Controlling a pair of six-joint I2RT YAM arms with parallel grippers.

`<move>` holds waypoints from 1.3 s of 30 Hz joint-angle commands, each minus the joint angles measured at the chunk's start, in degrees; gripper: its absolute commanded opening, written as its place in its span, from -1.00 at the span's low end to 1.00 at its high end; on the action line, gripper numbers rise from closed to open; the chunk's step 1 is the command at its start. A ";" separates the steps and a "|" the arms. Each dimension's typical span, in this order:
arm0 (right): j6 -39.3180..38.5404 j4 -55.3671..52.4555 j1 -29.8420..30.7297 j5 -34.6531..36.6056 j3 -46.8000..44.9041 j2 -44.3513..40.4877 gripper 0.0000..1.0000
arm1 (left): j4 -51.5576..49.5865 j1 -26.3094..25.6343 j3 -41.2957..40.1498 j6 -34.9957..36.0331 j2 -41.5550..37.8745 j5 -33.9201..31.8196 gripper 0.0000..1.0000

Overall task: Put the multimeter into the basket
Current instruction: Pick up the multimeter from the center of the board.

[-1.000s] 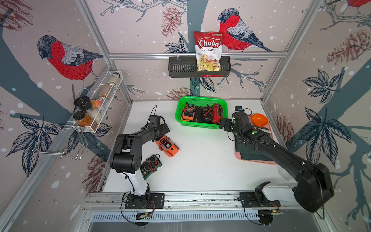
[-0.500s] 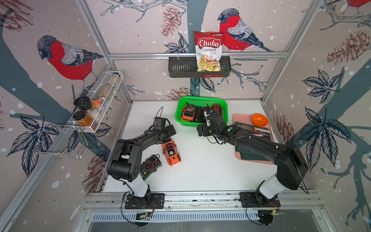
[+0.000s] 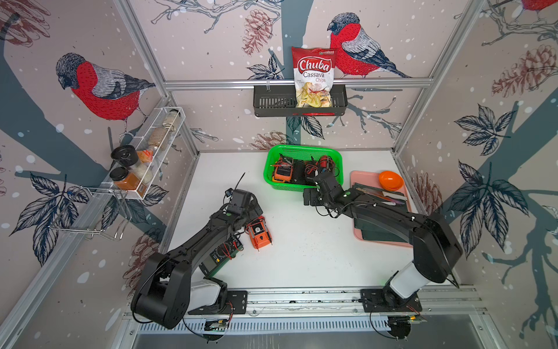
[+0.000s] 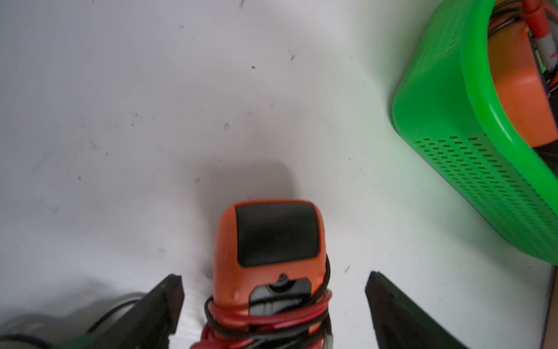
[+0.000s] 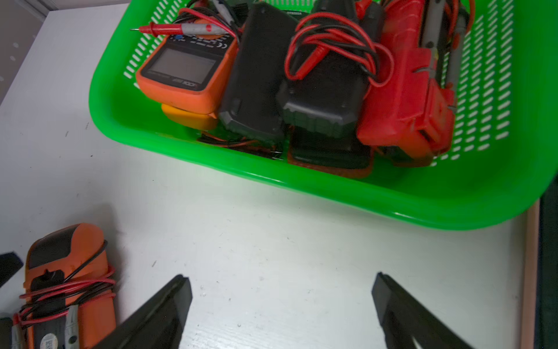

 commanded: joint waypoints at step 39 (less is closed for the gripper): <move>4.52 7.22 -7.08 -3.66 -6.92 -4.99 0.98 | -2.44 -12.94 1.58 -2.77 19.08 -7.98 0.19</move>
